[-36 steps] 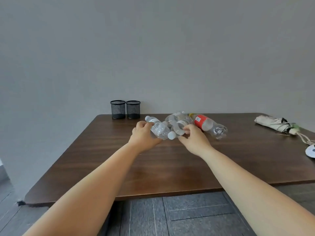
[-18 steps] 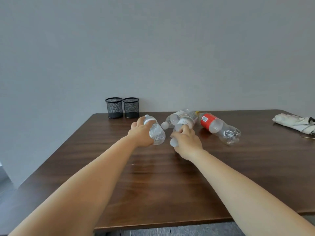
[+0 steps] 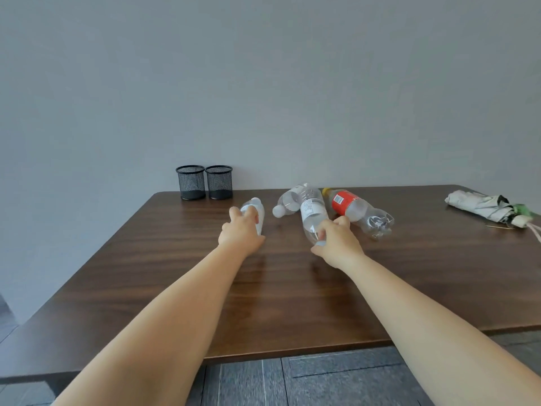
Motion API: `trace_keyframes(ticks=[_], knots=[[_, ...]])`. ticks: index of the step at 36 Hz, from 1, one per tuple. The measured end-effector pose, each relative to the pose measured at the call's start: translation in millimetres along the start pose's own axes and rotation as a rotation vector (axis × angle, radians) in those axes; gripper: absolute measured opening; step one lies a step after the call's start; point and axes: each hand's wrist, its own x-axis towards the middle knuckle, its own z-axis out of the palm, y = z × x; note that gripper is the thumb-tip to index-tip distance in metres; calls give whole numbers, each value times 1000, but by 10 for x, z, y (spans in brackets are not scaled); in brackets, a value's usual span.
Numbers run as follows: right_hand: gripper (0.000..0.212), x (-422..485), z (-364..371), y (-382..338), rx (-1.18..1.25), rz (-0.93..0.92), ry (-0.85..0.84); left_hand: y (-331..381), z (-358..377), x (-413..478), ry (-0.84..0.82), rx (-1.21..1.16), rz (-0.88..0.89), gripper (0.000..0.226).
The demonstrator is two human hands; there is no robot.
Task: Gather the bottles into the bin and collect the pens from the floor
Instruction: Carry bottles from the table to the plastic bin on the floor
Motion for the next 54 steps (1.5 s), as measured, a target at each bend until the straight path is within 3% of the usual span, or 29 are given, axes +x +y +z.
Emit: trace_keyframes(ticks=[4,8,20,29,36,43,47,54], knots=[[33,-107,-63,-83,41,37,18,-109,-174,-173,74,-41,-11,46],[24,-262,-178,-245,123,24,86,-264,-415,-401,153,-79,-8,43],[35,-879,-249,-1442,377,-205,212,-1261,-1409,-1528,455,-122,-43,49],[39,-1440,242,-2844,585,-377,3,-2399,-2324,-2740,724,-106,-272,55],[40,-2138,985,-4360,718,-582,-255,-3618,-2954,-3885,914,-19,-499,57],[26,-2754,2085,-5315,723,-624,-459,-4695,-3014,-4561,955,16,-667,57],[36,-2903,2592,-5563,718,-607,-517,-5149,-2927,-4641,950,-1,-689,56],[26,-2893,3177,-5990,728,-583,-558,-5828,-2861,-4450,911,-29,-684,54]])
